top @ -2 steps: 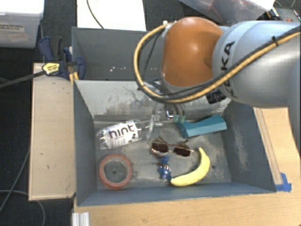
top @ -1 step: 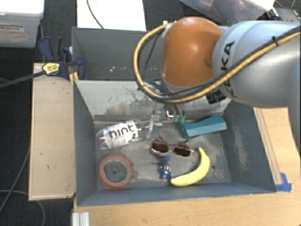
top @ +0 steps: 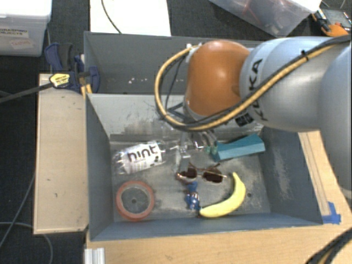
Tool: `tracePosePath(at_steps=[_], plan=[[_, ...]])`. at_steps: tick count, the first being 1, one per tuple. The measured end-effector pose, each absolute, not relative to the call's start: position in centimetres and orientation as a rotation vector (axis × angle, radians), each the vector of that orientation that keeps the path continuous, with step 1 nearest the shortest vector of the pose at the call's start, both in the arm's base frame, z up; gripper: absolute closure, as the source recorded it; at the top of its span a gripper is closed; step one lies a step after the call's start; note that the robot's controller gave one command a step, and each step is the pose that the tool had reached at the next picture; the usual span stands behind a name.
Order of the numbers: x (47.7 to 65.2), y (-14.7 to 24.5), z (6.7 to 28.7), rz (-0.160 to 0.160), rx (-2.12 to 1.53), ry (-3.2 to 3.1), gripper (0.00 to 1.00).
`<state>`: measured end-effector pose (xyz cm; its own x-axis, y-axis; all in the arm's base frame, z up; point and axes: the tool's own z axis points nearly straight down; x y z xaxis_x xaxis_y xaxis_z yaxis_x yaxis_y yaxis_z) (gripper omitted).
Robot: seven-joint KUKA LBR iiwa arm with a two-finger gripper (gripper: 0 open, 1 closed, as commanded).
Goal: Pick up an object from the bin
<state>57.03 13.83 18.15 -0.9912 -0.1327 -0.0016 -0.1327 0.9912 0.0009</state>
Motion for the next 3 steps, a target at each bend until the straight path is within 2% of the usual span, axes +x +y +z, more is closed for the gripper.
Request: tracePosePath(at_steps=[1,2,3], plan=[[56.8,17.0,16.9,0.003,-0.018,3.136,0.0],[57.8,9.9,8.0,-0.002,-0.337,3.12,0.0],[57.8,11.7,8.5,0.0,-0.342,3.113,0.0]])
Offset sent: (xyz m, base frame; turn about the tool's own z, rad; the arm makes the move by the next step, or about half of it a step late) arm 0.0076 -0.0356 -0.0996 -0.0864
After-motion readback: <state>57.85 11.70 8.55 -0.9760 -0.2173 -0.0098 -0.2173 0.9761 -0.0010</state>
